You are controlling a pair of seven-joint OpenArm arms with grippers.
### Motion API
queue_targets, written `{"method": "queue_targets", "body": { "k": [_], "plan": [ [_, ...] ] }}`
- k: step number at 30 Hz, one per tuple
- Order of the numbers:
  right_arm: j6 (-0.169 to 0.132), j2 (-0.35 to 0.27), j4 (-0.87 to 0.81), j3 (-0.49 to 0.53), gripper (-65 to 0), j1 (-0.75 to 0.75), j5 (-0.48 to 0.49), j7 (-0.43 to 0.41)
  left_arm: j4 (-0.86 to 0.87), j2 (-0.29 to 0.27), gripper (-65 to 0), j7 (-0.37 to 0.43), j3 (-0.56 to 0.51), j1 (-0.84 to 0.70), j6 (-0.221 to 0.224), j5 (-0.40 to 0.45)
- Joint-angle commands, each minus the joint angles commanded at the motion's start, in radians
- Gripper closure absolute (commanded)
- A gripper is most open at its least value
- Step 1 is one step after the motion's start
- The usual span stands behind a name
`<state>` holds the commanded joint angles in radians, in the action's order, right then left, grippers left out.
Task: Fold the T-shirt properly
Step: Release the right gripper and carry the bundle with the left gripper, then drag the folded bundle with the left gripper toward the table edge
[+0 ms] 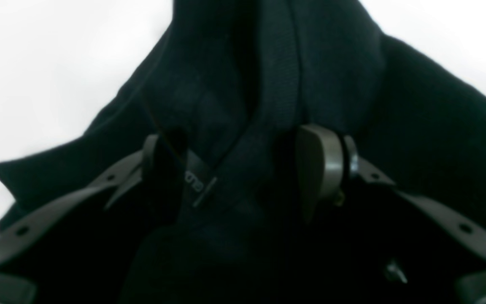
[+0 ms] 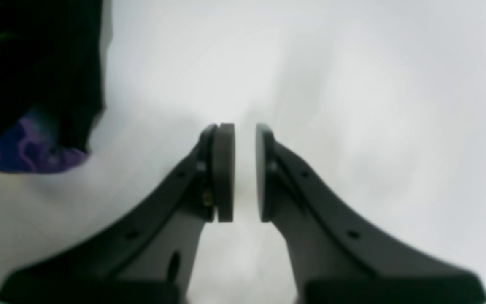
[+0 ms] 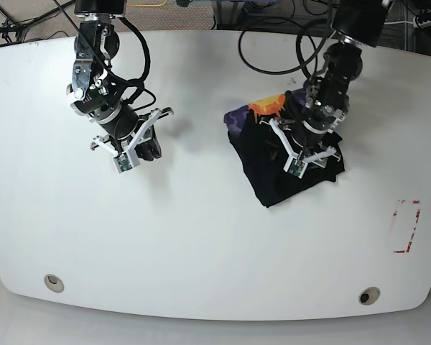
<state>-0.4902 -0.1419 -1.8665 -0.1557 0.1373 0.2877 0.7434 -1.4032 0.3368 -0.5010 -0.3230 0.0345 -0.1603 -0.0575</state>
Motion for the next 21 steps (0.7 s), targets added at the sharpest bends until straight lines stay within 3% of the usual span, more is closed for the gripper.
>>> {"method": "queue_targets", "body": {
  "k": [6, 10, 15, 21],
  "plan": [
    [0.000, 0.000, 0.000, 0.000, -8.4, 0.000, 0.000, 0.000, 0.107, 0.072, -37.1, 0.026, 0.063, 0.094, -0.232, 0.000],
    [0.000, 0.000, 0.003, 0.000, -8.4, 0.000, 0.000, 0.000, 0.112, 0.094, -37.1, 0.031, 0.149, 0.135, -0.321, -0.005],
    [0.000, 0.005, 0.005, 0.003, -8.4, 0.000, 0.000, 0.000, 0.034, 0.083, -37.1, 0.005, 0.264, 0.152, -0.385, -0.048],
    [0.000, 0.008, 0.012, 0.005, -8.4, -0.003, 0.002, 0.000, -0.112, -0.012, -37.1, -0.218, 0.290, 0.265, -0.387, -0.094]
  ]
}}
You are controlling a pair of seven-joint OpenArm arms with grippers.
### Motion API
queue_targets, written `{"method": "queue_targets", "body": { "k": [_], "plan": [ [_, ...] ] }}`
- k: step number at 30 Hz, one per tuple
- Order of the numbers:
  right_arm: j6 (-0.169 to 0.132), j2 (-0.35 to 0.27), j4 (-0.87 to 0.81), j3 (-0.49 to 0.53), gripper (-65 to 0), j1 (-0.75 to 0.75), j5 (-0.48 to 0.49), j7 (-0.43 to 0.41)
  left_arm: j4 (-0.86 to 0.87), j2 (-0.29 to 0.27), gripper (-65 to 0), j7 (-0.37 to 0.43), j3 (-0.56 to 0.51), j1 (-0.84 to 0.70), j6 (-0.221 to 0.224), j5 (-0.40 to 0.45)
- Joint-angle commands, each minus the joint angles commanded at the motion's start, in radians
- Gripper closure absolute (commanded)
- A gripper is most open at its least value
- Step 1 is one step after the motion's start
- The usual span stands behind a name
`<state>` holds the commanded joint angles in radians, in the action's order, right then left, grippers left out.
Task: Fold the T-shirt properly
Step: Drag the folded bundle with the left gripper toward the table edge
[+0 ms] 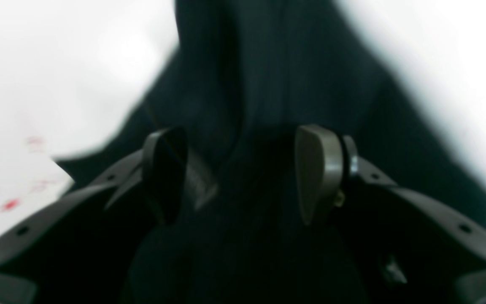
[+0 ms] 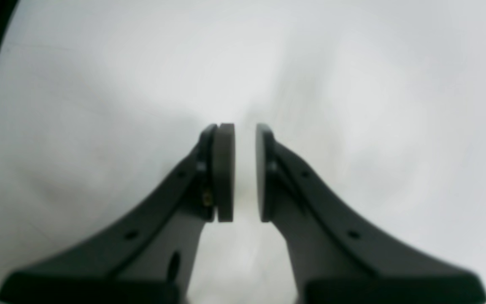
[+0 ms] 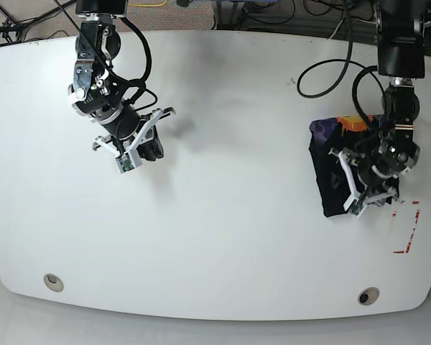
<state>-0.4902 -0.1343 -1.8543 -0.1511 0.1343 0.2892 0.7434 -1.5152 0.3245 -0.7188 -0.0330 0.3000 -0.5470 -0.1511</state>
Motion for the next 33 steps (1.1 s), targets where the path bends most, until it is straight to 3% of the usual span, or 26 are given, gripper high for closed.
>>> {"method": "queue_targets", "body": {
  "k": [4, 9, 15, 16, 19, 23, 27, 33],
  "plan": [
    [0.000, 0.005, 0.002, 0.000, -8.6, -0.003, 0.000, 0.000, -0.104, -0.058, -36.8, -0.106, 0.031, 0.009, 0.026, 0.000],
    [0.000, 0.003, 0.002, 0.000, -8.6, -0.006, 0.000, 0.000, -0.242, -0.130, -36.8, -0.135, 0.101, -0.091, 0.190, 0.023],
    [0.000, 0.002, 0.005, 0.000, -8.6, -0.003, -0.002, 0.000, -0.333, -0.204, -36.8, -0.063, 0.158, -0.244, 0.385, 0.097],
    [0.000, 0.005, 0.008, 0.000, -8.6, 0.000, -0.002, 0.000, -0.339, -0.224, -36.8, -0.015, 0.175, -0.292, 0.423, 0.112],
    [0.000, 0.005, 0.008, 0.000, -8.4, 0.000, -0.002, 0.000, -0.331, -0.244, -36.9, 0.091, 0.190, -0.364, 0.474, 0.129],
    [0.000, 0.006, 0.009, 0.000, -8.2, 0.000, -0.002, 0.000, -0.267, -0.252, -36.9, 0.192, 0.195, -0.417, 0.509, 0.133],
    [0.000, 0.006, 0.006, 0.000, -8.2, 0.002, -0.002, 0.000, -0.175, -0.252, -36.9, 0.238, 0.201, -0.430, 0.528, 0.130],
    [0.000, 0.006, 0.006, 0.000, -8.2, 0.003, 0.000, 0.000, -0.069, -0.252, -36.9, 0.319, 0.287, -0.427, 0.525, 0.129]
  ]
}}
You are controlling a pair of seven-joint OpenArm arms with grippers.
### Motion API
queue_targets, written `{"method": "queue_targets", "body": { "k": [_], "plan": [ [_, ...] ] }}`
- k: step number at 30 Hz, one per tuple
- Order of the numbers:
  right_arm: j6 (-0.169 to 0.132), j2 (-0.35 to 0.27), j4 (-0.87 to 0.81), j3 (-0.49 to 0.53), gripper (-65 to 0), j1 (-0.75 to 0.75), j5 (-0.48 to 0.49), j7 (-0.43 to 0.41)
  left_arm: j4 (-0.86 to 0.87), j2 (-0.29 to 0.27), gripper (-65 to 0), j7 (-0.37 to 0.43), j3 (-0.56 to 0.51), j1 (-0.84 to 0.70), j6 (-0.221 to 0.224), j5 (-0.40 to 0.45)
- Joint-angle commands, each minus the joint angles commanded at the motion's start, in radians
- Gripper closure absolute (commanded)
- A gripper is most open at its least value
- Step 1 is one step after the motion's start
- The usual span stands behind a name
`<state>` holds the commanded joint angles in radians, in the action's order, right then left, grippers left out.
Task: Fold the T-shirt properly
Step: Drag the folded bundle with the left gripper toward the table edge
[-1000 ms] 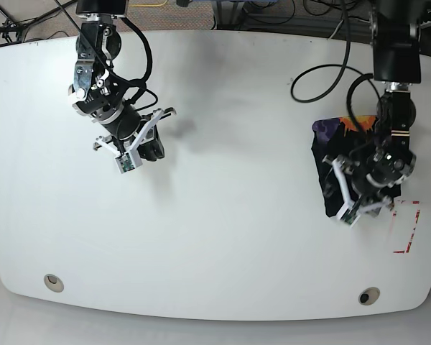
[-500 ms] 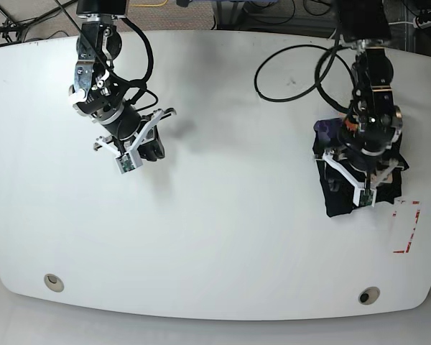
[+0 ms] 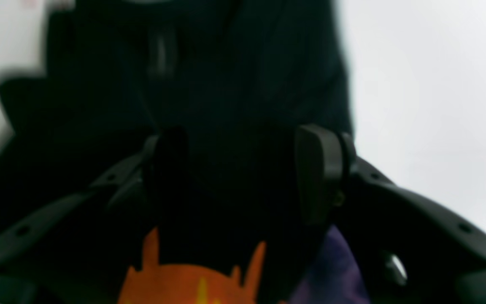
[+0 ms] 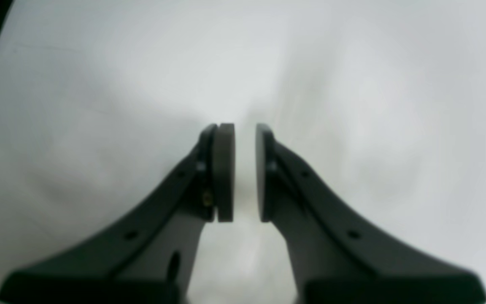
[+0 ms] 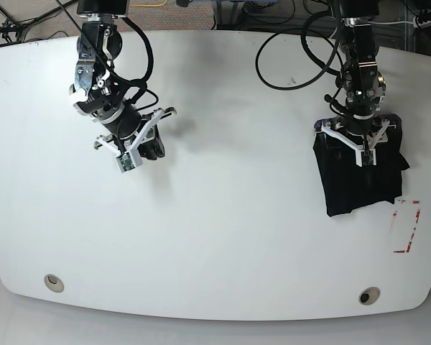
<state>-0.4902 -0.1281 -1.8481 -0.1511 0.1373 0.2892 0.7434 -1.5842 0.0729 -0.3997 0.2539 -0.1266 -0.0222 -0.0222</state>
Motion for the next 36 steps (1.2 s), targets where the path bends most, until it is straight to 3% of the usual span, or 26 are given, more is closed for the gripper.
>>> {"method": "queue_targets", "body": {
  "k": [6, 10, 13, 26, 36],
  "plan": [
    [0.000, 0.000, -0.002, 0.000, -8.2, 0.006, 0.000, 0.000, 0.055, 0.032, -36.9, 0.037, 0.021, 0.017, -0.003, 0.000],
    [0.000, 0.000, -0.003, 0.000, -8.2, 0.017, 0.000, 0.000, 0.074, 0.072, -36.9, 0.037, 0.023, 0.031, -0.057, -0.002],
    [0.000, 0.002, -0.003, 0.000, -8.1, 0.020, 0.000, 0.000, 0.069, 0.074, -36.9, 0.035, 0.025, 0.031, -0.104, -0.003],
    [0.000, 0.002, -0.003, 0.000, -8.1, 0.023, 0.000, 0.000, -0.015, 0.077, -36.9, 0.002, 0.117, 0.037, -0.224, -0.003],
    [-0.002, 0.002, -0.005, 0.000, -8.1, 0.034, 0.000, -0.002, 0.110, 0.083, -36.9, -0.006, 0.150, 0.098, -0.247, -0.002]
  ]
}}
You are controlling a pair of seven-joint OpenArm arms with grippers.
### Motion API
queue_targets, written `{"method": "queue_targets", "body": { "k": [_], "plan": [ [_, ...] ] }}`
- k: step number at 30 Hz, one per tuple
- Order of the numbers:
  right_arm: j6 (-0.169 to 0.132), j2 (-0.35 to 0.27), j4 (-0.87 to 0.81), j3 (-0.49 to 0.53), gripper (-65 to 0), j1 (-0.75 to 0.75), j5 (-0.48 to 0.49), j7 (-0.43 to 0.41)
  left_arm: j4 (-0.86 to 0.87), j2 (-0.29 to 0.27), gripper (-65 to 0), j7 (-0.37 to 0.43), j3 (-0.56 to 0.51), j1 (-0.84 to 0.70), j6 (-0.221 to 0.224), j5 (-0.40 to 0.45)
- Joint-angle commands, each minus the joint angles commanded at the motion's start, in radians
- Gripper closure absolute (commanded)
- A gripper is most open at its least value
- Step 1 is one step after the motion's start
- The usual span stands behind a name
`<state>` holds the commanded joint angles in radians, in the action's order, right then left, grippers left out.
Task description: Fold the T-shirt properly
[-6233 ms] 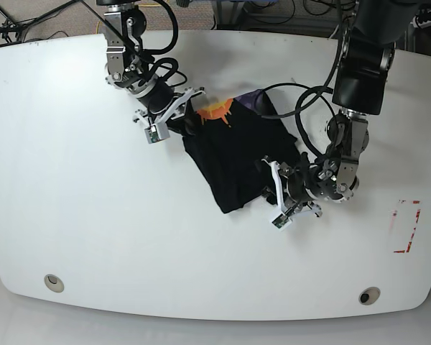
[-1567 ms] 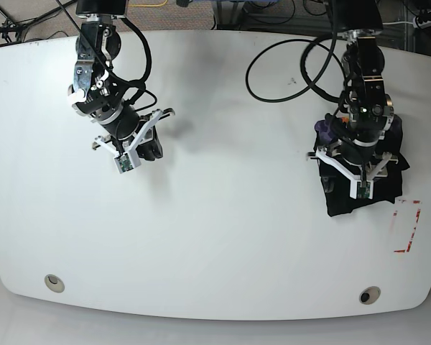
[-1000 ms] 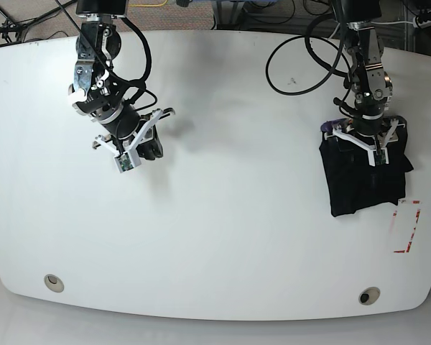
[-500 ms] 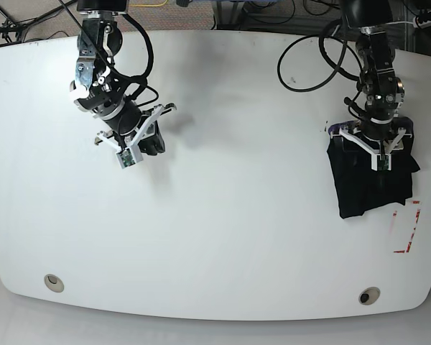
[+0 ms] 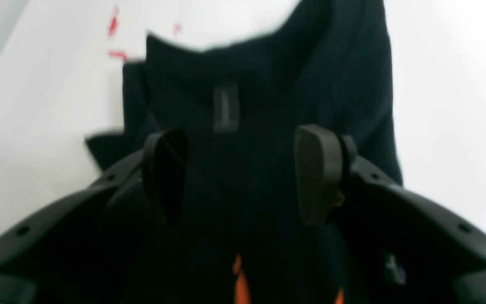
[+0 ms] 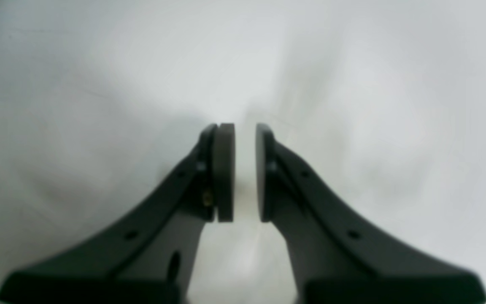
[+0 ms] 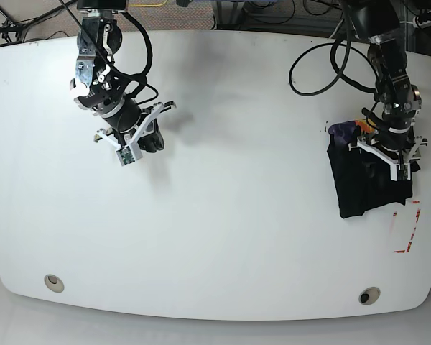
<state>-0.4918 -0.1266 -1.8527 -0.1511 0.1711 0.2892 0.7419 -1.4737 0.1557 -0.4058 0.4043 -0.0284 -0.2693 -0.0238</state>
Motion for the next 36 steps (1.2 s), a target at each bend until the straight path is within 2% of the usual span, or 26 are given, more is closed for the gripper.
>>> {"method": "queue_targets", "body": {
  "k": [10, 15, 18, 20, 24, 32, 36],
  "plan": [
    [0.000, 0.000, 0.000, 0.000, -8.1, 0.003, 0.000, 0.000, 0.241, 0.054, -36.9, 0.003, -0.063, 0.044, -0.002, 0.000],
    [0.000, 0.002, 0.000, 0.000, -8.1, 0.003, 0.000, 0.000, 0.296, 0.087, -36.9, 0.000, -0.064, 0.057, -0.012, 0.000],
    [0.000, 0.023, 0.000, 0.000, -8.1, 0.003, 0.000, 0.000, 0.301, 0.133, -36.9, -0.003, -0.064, 0.041, -0.072, 0.002],
    [0.000, 0.037, -0.003, 0.000, -8.1, 0.003, 0.000, 0.000, 0.304, 0.181, -36.9, -0.003, -0.064, 0.017, -0.149, 0.002],
    [0.000, 0.043, -0.015, 0.000, -8.1, 0.002, 0.000, 0.000, 0.305, 0.253, -36.9, -0.005, -0.060, -0.021, -0.226, 0.003],
    [0.000, 0.043, -0.017, 0.002, -8.1, 0.002, 0.000, 0.000, 0.345, 0.407, -36.9, 0.000, -0.043, -0.084, -0.282, 0.000],
    [0.000, 0.044, -0.034, 0.002, -8.1, 0.002, 0.000, 0.000, 0.404, 0.465, -36.9, 0.005, 0.035, -0.110, -0.342, 0.000]
  ]
}}
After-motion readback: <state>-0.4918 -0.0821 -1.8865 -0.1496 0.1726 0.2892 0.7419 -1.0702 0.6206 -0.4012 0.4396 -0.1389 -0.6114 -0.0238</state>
